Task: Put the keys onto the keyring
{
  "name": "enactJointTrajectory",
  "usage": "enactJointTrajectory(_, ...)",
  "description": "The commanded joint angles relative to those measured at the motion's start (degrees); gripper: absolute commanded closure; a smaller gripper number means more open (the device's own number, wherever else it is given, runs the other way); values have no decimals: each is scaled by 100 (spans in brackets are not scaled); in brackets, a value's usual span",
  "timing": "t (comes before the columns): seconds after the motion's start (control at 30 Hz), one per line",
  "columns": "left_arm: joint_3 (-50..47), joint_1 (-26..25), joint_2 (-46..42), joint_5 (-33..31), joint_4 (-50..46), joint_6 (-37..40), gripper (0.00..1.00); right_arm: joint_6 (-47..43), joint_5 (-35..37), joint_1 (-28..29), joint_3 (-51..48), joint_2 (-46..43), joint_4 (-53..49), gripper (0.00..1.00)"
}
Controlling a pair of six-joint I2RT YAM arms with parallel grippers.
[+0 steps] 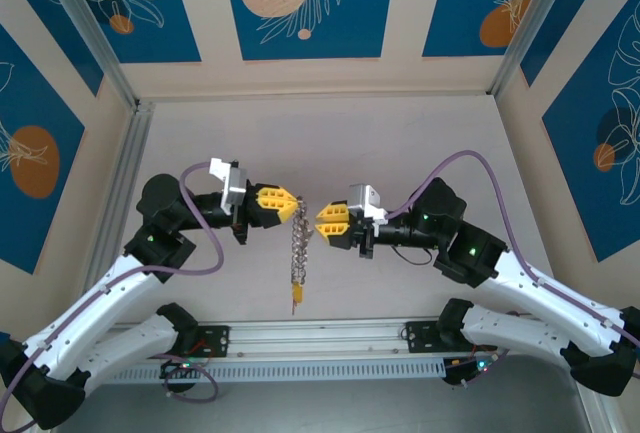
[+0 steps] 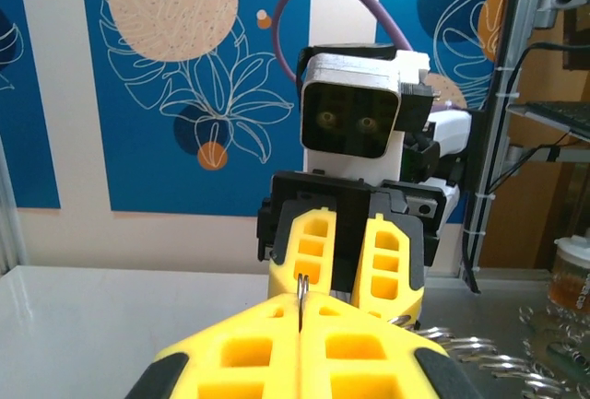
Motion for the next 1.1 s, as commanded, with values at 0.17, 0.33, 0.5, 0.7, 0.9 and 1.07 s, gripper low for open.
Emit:
enactJointTrajectory(0.17,-81,81,38,216,771,-368,100,206,-541,-34,19,204,532,81)
enactJointTrajectory(0.33,-125,76,47,251,860,-424,100,236,-538,-19,48,322,637,82)
enactJointTrajectory(0.5,-144,86,15,176,753,-364,100,231,-465,-19,30,316,651,84)
enactJointTrajectory(0.7,1,105,-160,-504,-576,454,100,348,494,-63,-176,176,309,71)
enactJointTrajectory(0.9,52,113,-131,-1271,-1760,1128,100,870,1991,-335,-804,-235,-93,51)
enactJointTrajectory(1.07,-52,110,187,-2157,-2389,1553,100,1520,2981,-1049,-1142,-674,-412,35)
